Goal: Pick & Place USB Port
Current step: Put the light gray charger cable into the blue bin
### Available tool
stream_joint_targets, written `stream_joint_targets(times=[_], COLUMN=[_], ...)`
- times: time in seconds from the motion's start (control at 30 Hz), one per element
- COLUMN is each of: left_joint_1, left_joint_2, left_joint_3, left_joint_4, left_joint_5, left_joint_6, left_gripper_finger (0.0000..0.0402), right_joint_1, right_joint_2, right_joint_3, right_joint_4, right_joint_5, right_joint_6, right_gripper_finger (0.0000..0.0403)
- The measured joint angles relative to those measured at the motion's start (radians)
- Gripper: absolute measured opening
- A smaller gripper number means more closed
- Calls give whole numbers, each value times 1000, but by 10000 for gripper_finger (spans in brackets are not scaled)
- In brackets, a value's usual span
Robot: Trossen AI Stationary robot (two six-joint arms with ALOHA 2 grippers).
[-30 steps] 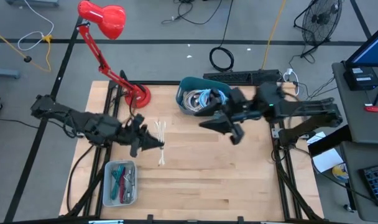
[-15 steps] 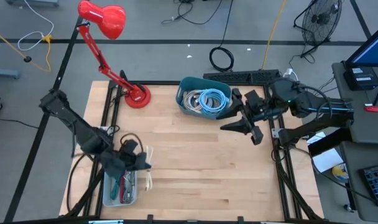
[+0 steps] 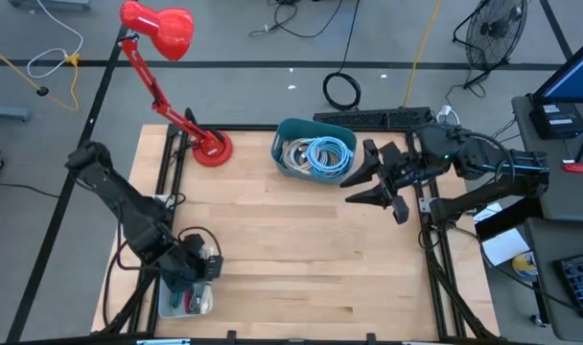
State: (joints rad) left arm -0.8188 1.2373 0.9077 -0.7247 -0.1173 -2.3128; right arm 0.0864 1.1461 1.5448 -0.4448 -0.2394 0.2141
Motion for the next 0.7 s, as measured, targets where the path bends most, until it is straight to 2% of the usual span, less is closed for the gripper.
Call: stream_joint_targets(times=[0.17, 0.4, 0.7], left_joint_1=[2, 25, -7], left_joint_2=[-24, -36, -34], left_joint_3=[0, 0, 0], left_joint_4=[-154, -269, -247], left_joint_5=[88, 104, 140], left_joint_6=[-20, -20, -27], left_gripper_finger=[8, 8, 8], right_joint_1=[0, 0, 0], right_joint_2=[3, -7, -18], right_joint_3=[0, 0, 0], right_joint_4=[-71, -68, -68], right_joint_5=[0, -1, -1], right_joint_6=[10, 35, 36], right_gripper_finger=[151, 150, 146])
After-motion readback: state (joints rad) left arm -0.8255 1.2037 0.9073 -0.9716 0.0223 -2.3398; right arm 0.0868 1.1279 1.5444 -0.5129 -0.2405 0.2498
